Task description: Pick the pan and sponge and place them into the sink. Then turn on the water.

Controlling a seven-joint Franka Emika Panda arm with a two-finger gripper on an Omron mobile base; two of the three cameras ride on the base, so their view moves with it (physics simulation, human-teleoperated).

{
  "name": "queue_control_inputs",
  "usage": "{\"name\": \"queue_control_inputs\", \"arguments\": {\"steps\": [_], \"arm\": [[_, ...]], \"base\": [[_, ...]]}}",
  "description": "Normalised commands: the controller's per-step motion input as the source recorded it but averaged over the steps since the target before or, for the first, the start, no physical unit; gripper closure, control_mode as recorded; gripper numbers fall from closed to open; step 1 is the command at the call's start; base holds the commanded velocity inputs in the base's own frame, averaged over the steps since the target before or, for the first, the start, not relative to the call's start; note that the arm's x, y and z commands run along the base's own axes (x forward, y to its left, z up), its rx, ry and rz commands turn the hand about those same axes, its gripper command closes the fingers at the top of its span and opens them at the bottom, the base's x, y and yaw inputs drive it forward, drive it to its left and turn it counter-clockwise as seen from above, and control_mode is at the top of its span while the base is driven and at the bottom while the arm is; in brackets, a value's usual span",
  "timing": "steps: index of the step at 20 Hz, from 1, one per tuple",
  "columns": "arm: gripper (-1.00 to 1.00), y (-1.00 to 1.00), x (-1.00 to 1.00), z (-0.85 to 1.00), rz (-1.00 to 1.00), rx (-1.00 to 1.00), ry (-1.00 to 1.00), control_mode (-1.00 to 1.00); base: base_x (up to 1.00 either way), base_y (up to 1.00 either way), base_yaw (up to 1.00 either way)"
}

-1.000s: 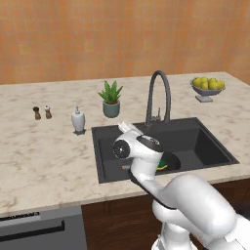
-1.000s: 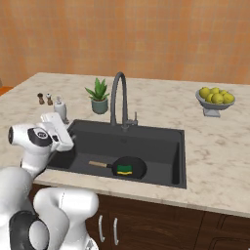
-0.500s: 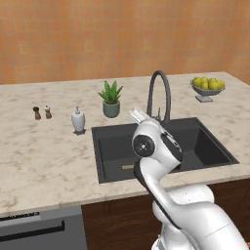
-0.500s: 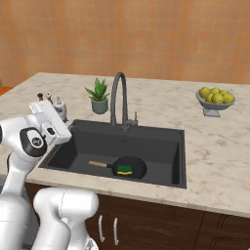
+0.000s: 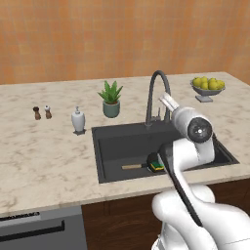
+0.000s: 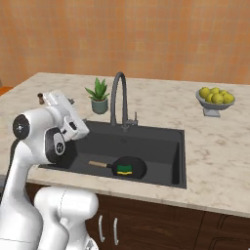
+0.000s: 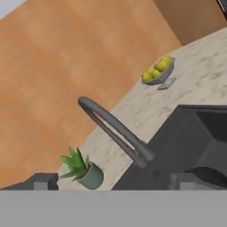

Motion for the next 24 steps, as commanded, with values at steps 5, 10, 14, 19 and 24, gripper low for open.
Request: {"name": "queue_control_inputs", "arguments": {"steps": [5, 10, 14, 19, 24], "arm": [[-1.0, -0.83, -0.11, 0.17, 0.1, 0.31, 0.0, -1.0], [-1.0, -0.8, 0.0, 0.12, 0.07, 0.38, 0.0, -1.0], [-1.0, -0.62, 0.0, 0.05, 0.05, 0.39, 0.05, -1.0], [-1.0, -0.52, 0.01, 0.0, 0.06, 0.38, 0.15, -1.0], [-1.0, -0.33, 0.35, -0.12, 0.11, 0.2, 0.34, -1.0]], "base": [[0.0, 0.0, 0.0], [0.0, 0.0, 0.0], [0.0, 0.0, 0.0], [0.0, 0.0, 0.0], [0.0, 0.0, 0.0]]}}
